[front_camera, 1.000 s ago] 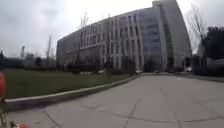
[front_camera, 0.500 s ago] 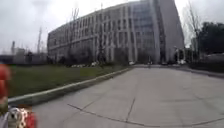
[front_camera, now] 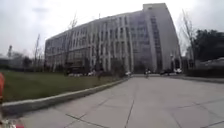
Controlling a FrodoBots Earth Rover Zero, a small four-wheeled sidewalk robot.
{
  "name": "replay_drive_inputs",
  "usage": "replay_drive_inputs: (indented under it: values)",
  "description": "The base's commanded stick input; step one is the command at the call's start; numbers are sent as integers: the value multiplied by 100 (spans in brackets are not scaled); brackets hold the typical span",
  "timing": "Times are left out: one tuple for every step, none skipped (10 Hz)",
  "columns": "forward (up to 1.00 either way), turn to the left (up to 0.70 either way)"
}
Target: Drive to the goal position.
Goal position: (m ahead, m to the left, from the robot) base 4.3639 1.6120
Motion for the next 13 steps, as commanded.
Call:
replay_drive_inputs:
  values:
    - [70, 0]
    - [70, 0]
    - [70, 0]
    - [70, 0]
    - [70, 0]
    - [70, 0]
    - [70, 0]
    - [70, 0]
    - [70, 0]
    - [70, 0]
    - [70, 0]
    - [70, 0]
    - [70, 0]
